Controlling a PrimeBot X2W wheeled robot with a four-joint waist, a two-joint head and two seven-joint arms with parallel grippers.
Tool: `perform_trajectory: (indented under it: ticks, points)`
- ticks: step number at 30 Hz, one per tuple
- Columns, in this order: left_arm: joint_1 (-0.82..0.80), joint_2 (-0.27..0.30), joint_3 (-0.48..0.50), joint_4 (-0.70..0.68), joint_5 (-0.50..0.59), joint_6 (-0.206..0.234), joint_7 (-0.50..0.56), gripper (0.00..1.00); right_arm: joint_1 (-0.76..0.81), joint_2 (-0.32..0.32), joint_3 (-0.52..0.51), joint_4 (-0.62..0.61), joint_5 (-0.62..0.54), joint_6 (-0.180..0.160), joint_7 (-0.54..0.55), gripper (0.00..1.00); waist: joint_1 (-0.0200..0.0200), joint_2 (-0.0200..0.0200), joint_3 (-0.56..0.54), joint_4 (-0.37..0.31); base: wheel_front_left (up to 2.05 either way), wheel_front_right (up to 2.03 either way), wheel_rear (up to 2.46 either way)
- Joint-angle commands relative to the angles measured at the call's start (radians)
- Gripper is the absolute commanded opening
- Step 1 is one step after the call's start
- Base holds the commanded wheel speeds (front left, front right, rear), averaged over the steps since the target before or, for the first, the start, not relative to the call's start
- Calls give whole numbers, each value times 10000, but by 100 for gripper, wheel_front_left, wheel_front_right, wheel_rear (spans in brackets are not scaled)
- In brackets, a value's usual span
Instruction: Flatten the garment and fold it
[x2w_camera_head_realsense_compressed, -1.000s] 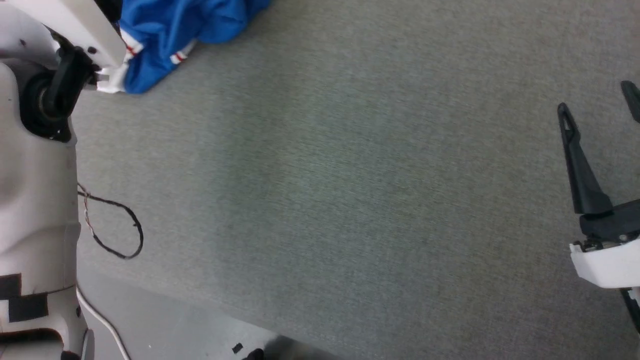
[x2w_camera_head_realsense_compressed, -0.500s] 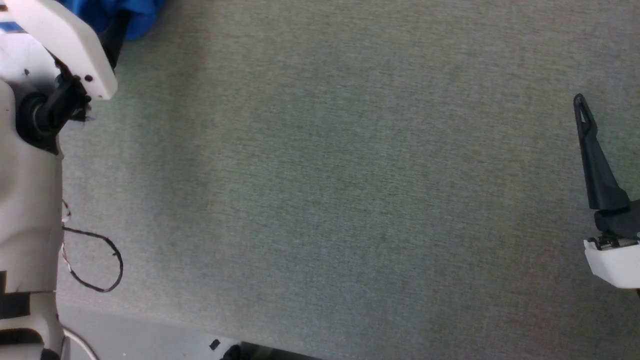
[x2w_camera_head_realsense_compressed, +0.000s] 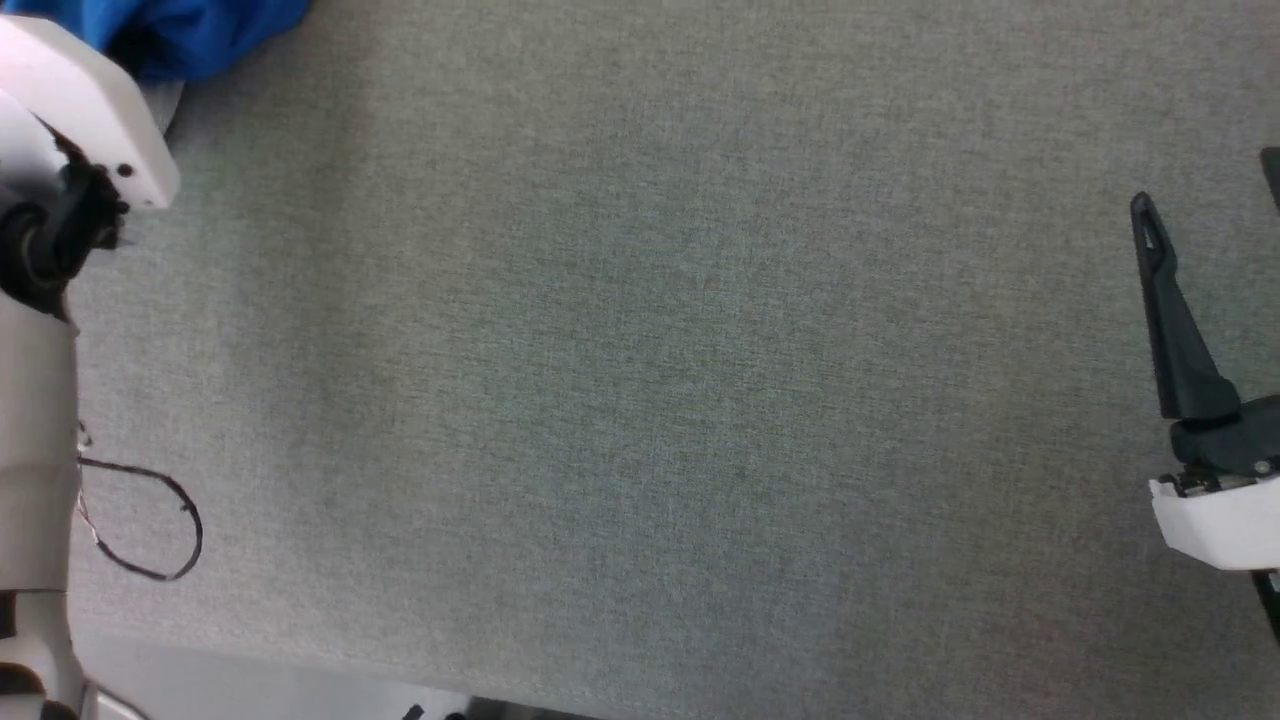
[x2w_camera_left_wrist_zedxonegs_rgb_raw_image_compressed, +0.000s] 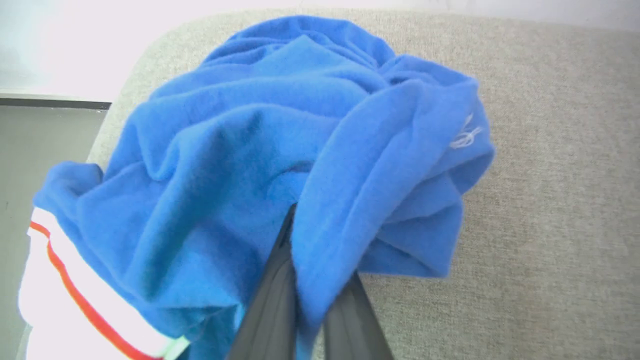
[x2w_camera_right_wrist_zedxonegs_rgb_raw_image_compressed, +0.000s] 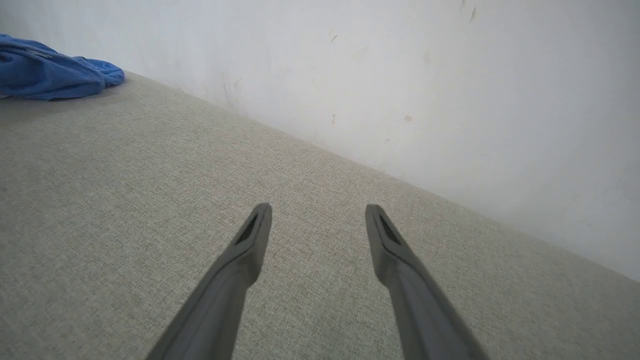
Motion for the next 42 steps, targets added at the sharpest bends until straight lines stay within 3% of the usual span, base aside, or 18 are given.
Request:
perform_trajectory:
  ticks: [1,13,23,31,42]
  points:
    - [-106,127,72,13,74,-2,-164,0,-140,126,64,140,66,-21,-131,100,0,0,-250,-26,0,0,0]
    - [-802,1048,241,-1107,166,-46,-177,0,-306,1193,598,1449,137,-21,-1065,100,0,0,-1945,-405,0,0,0]
    - [-2139,975,22,-2278,129,43,422,0,-38,2090,568,2509,148,-21,-1798,100,0,0,-3456,-729,0,0,0]
    - [-3822,96,-356,-2651,-152,187,871,0,342,2503,324,3027,174,-21,-2167,100,0,0,-4292,-993,0,0,0]
    - [-4351,-2072,-1274,-2735,-902,436,1309,0,468,2611,-204,3232,270,-21,-2398,100,0,0,-4836,-1656,0,0,0]
